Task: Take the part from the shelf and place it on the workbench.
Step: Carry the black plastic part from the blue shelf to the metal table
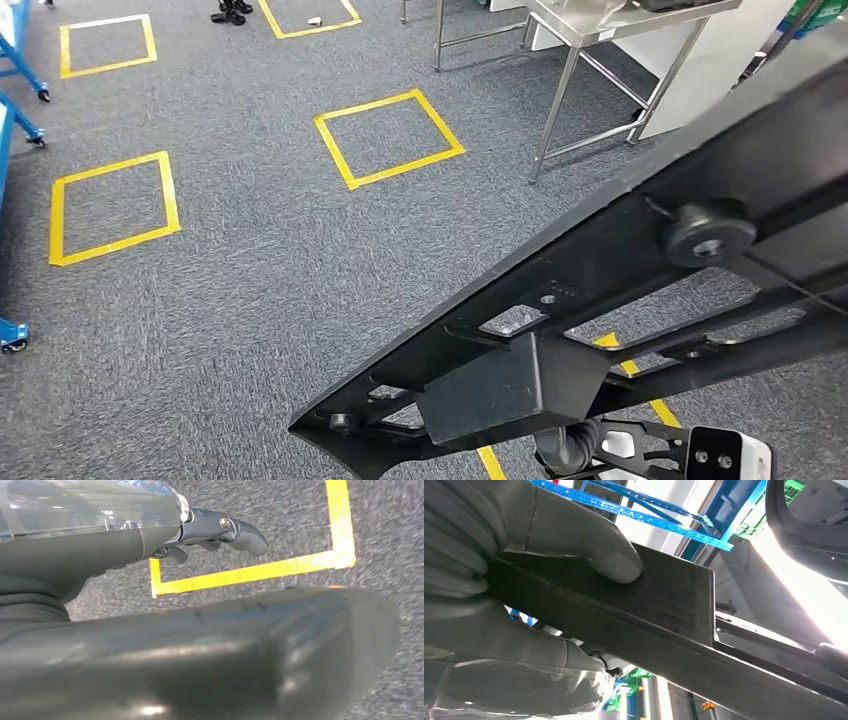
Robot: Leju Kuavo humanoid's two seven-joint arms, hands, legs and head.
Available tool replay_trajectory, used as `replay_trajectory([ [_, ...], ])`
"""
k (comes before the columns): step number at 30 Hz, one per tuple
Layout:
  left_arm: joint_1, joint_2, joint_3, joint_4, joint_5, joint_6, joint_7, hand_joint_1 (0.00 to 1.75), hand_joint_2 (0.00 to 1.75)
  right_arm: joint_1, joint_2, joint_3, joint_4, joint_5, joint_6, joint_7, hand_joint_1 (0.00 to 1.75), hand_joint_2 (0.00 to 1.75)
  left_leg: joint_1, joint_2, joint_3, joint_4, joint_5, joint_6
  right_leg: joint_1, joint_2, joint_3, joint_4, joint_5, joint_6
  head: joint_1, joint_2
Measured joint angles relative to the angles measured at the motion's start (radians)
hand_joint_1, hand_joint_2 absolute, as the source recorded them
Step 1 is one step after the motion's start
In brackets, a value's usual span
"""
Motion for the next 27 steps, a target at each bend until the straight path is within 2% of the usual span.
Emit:
replay_trajectory([
  [2, -0.002, 0.0, 0.0, -0.001, 0.0, 0.001, -0.004, 0.0, 0.0, 0.0, 0.0, 0.002, 0.0, -0.002, 0.0, 0.0, 1.75, 1.75, 0.002, 0.018, 0.004, -0.007, 0.002, 0.011, 0.0, -0.044, -0.024, 0.05, -0.031, 0.012, 0.0, 0.0],
  [3, -0.002, 0.0, 0.0, -0.001, 0.0, 0.002, -0.005, 0.0, 0.0, 0.0, 0.0, 0.003, 0.001, -0.003, 0.0, 0.0, 1.75, 1.75, 0.0, 0.027, 0.005, -0.008, 0.001, 0.014, -0.002, -0.074, -0.05, 0.102, -0.058, 0.018, 0.001, 0.0],
  [4, 0.0, 0.0, 0.0, -0.001, 0.0, 0.003, -0.006, 0.0, 0.0, 0.0, 0.0, 0.005, 0.002, -0.004, 0.0, 0.0, 1.75, 1.75, -0.001, 0.037, 0.005, -0.009, 0.0, 0.016, -0.006, -0.092, -0.085, 0.167, -0.087, 0.023, 0.001, 0.0],
  [5, 0.002, 0.0, 0.0, -0.001, 0.0, 0.005, -0.007, 0.0, 0.0, 0.0, -0.001, 0.007, 0.004, -0.004, 0.0, 0.0, 1.75, 1.75, -0.002, 0.048, 0.005, -0.009, -0.002, 0.017, -0.01, -0.1, -0.119, 0.227, -0.107, 0.027, 0.001, 0.0],
  [6, 0.003, 0.0, 0.0, -0.001, 0.0, 0.007, -0.008, 0.0, 0.0, 0.001, -0.001, 0.008, 0.007, -0.005, -0.001, -0.001, 1.75, 1.75, -0.004, 0.06, 0.006, -0.009, -0.004, 0.017, -0.013, -0.104, -0.14, 0.261, -0.11, 0.029, 0.001, 0.0],
  [7, 0.003, 0.0, 0.0, -0.001, 0.0, 0.011, -0.011, 0.0, 0.0, 0.002, -0.002, 0.01, 0.01, -0.007, -0.002, -0.001, 1.75, 1.75, -0.004, 0.071, 0.008, -0.009, -0.007, 0.017, -0.015, -0.106, -0.144, 0.261, -0.095, 0.029, 0.001, 0.0],
  [8, 0.002, 0.0, 0.0, -0.001, 0.0, 0.014, -0.013, 0.0, 0.0, 0.002, -0.003, 0.012, 0.013, -0.009, -0.004, -0.001, 1.75, 1.75, -0.005, 0.081, 0.012, -0.009, -0.01, 0.016, -0.015, -0.11, -0.127, 0.22, -0.064, 0.027, 0.001, 0.0],
  [9, 0.001, 0.0, 0.0, -0.001, 0.0, 0.017, -0.016, 0.0, 0.0, 0.0, -0.005, 0.014, 0.016, -0.013, -0.005, -0.001, 1.75, 1.75, -0.005, 0.091, 0.017, -0.009, -0.013, 0.014, -0.013, -0.121, -0.092, 0.15, -0.025, 0.021, 0.001, 0.0],
  [10, 0.001, -0.001, 0.0, -0.001, 0.0, 0.02, -0.019, 0.0, 0.0, -0.005, -0.007, 0.016, 0.019, -0.018, -0.006, -0.001, 1.75, 1.75, -0.006, 0.101, 0.023, -0.01, -0.016, 0.012, -0.007, -0.143, -0.058, 0.081, 0.001, 0.013, 0.001, 0.0],
  [11, 0.001, -0.002, 0.0, -0.001, 0.0, 0.022, -0.021, 0.0, 0.0, -0.013, -0.009, 0.018, 0.022, -0.023, -0.007, -0.001, 1.75, 1.75, -0.007, 0.109, 0.027, -0.012, -0.019, 0.009, 0.0, -0.162, -0.031, 0.027, 0.018, 0.006, 0.001, 0.0],
  [12, 0.0, -0.003, 0.0, -0.001, 0.001, 0.023, -0.023, 0.0, 0.0, -0.022, -0.011, 0.02, 0.026, -0.029, -0.009, -0.001, 1.75, 1.75, -0.007, 0.119, 0.03, -0.013, -0.021, 0.004, 0.007, -0.174, -0.017, -0.004, 0.023, -0.001, 0.001, 0.0],
  [13, 0.0, -0.004, 0.0, -0.001, 0.002, 0.025, -0.025, 0.0, 0.0, -0.03, -0.013, 0.021, 0.031, -0.034, -0.011, -0.001, 1.75, 1.75, -0.006, 0.129, 0.033, -0.015, -0.022, 0.0, 0.012, -0.177, -0.015, -0.011, 0.018, -0.006, 0.001, 0.0],
  [15, -0.004, -0.006, 0.001, -0.001, 0.004, 0.026, -0.027, 0.0, 0.0, -0.045, -0.018, 0.025, 0.04, -0.045, -0.019, -0.001, 1.75, 1.75, -0.005, 0.145, 0.043, -0.019, -0.027, -0.01, 0.01, -0.153, -0.008, -0.025, 0.024, -0.013, 0.001, 0.0],
  [16, -0.006, -0.006, 0.001, -0.001, 0.005, 0.026, -0.028, 0.0, 0.0, -0.055, -0.021, 0.027, 0.046, -0.051, -0.025, 0.0, 1.75, 1.75, -0.005, 0.135, 0.047, -0.013, -0.033, -0.015, 0.006, -0.142, 0.001, -0.036, 0.028, -0.016, 0.001, 0.0],
  [17, -0.009, -0.007, 0.001, -0.001, 0.005, 0.026, -0.029, 0.0, 0.0, -0.07, -0.024, 0.031, 0.051, -0.06, -0.031, 0.001, 1.75, 1.75, -0.005, 0.114, 0.04, 0.011, -0.047, -0.018, 0.001, -0.131, 0.01, -0.048, 0.033, -0.019, 0.001, 0.0],
  [18, -0.01, -0.007, 0.001, -0.001, 0.005, 0.026, -0.028, 0.0, 0.0, -0.086, -0.026, 0.037, 0.057, -0.07, -0.039, 0.004, 1.75, 1.75, -0.004, 0.087, 0.02, 0.057, -0.069, -0.021, -0.004, -0.121, 0.017, -0.055, 0.036, -0.022, 0.0, 0.0],
  [19, -0.01, -0.008, 0.001, -0.001, 0.005, 0.025, -0.026, 0.0, 0.0, -0.1, -0.029, 0.042, 0.063, -0.082, -0.047, 0.007, 1.75, 1.75, -0.004, 0.06, -0.013, 0.121, -0.097, -0.024, -0.004, -0.109, 0.018, -0.058, 0.036, -0.024, 0.0, 0.0],
  [20, -0.009, -0.008, 0.002, -0.001, 0.004, 0.023, -0.024, 0.0, 0.0, -0.111, -0.032, 0.046, 0.068, -0.094, -0.054, 0.01, 1.75, 1.75, -0.003, 0.048, -0.049, 0.187, -0.123, -0.025, -0.003, -0.098, 0.018, -0.057, 0.036, -0.026, 0.0, 0.0],
  [21, -0.007, -0.009, 0.002, -0.001, 0.003, 0.022, -0.021, 0.0, 0.0, -0.119, -0.037, 0.049, 0.074, -0.107, -0.062, 0.015, 1.75, 1.75, -0.003, 0.043, -0.08, 0.237, -0.135, -0.028, -0.004, -0.084, 0.018, -0.055, 0.035, -0.027, 0.0, 0.0],
  [22, -0.005, -0.009, 0.002, -0.001, 0.003, 0.022, -0.018, 0.0, 0.0, -0.126, -0.044, 0.052, 0.08, -0.121, -0.07, 0.018, 1.75, 1.75, -0.003, 0.04, -0.097, 0.255, -0.129, -0.03, -0.005, -0.07, 0.018, -0.053, 0.034, -0.026, 0.0, 0.0],
  [23, -0.004, -0.009, 0.002, -0.001, 0.003, 0.022, -0.016, 0.0, 0.0, -0.134, -0.051, 0.054, 0.085, -0.133, -0.075, 0.021, 1.75, 1.75, -0.002, 0.039, -0.094, 0.232, -0.102, -0.031, -0.006, -0.057, 0.018, -0.049, 0.032, -0.023, 0.0, 0.0],
  [24, -0.004, -0.009, 0.002, -0.001, 0.003, 0.024, -0.015, 0.0, 0.0, -0.141, -0.058, 0.057, 0.091, -0.143, -0.08, 0.022, 1.75, 1.75, 0.0, 0.032, -0.076, 0.178, -0.061, -0.033, -0.009, -0.043, 0.019, -0.044, 0.029, -0.02, 0.0, 0.0],
  [25, -0.005, -0.009, 0.002, -0.001, 0.004, 0.028, -0.014, 0.0, 0.0, -0.147, -0.063, 0.06, 0.096, -0.151, -0.083, 0.021, 1.75, 1.75, 0.004, 0.014, -0.051, 0.11, -0.025, -0.035, -0.011, -0.032, 0.017, -0.037, 0.024, -0.015, 0.0, 0.0],
  [26, -0.006, -0.009, 0.002, -0.001, 0.006, 0.032, -0.013, 0.0, 0.0, -0.152, -0.066, 0.063, 0.1, -0.155, -0.086, 0.019, 1.75, 1.75, 0.007, -0.005, -0.028, 0.052, -0.002, -0.035, -0.011, -0.021, 0.013, -0.027, 0.018, -0.009, 0.0, 0.0],
  [27, -0.006, -0.009, 0.003, -0.001, 0.008, 0.035, -0.013, 0.0, 0.0, -0.154, -0.068, 0.066, 0.103, -0.156, -0.089, 0.017, 1.75, 1.75, 0.009, -0.021, -0.013, 0.013, 0.009, -0.032, -0.011, -0.012, 0.007, -0.019, 0.014, -0.003, 0.0, 0.0],
])
